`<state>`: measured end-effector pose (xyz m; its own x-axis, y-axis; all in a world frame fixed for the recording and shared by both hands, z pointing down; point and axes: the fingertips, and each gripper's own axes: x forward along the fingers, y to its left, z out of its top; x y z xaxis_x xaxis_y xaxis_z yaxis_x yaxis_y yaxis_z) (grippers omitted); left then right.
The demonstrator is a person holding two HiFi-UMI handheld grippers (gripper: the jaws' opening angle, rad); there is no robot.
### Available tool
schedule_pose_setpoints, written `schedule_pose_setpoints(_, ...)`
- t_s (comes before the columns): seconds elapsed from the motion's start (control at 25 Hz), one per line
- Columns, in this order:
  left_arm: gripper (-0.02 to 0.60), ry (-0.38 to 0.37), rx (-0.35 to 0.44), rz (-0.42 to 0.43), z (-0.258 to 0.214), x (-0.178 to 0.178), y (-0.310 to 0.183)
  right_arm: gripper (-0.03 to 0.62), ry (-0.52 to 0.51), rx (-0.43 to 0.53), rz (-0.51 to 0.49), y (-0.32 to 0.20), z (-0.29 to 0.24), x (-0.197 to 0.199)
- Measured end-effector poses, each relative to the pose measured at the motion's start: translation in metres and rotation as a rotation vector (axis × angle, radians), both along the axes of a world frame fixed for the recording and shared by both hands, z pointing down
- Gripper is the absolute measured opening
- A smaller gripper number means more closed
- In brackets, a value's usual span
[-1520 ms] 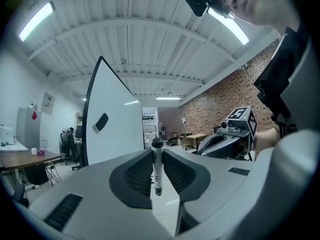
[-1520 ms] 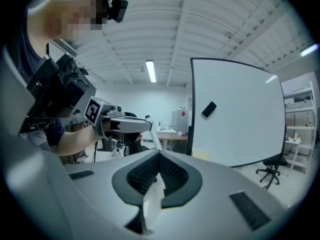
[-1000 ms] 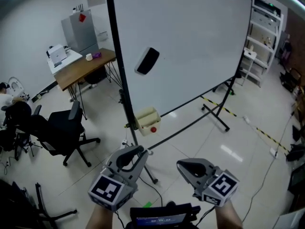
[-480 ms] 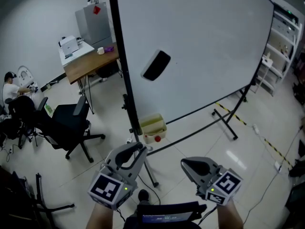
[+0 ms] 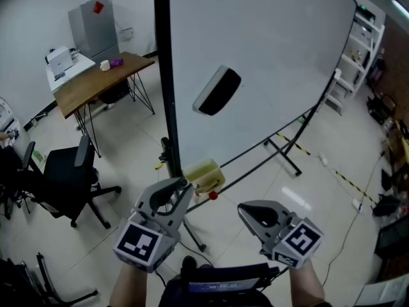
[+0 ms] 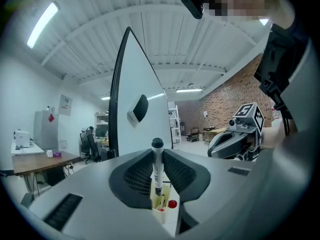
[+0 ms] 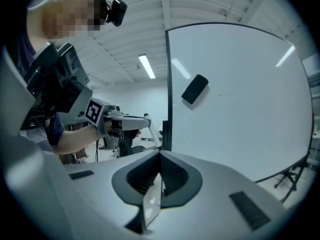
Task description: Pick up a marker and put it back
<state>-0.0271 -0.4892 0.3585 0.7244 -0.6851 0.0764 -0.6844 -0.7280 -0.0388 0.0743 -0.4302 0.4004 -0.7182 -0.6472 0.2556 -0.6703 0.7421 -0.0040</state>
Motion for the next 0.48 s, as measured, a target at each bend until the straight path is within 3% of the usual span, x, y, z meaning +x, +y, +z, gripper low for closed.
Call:
schedule_pose_setpoints(0.2,0.063,-0.024,0.014,0.04,0.009,-0.005,-0.027,0.012,0.025,0.024,0.039,-0.021,0.003,-0.015)
schedule_pose_setpoints(0.48,0.063,-0.053,0.001,0.054,0.038,0.003,-0.052,0.012,0.023,-0.019,0.029,-0.045,0.019,-0.019)
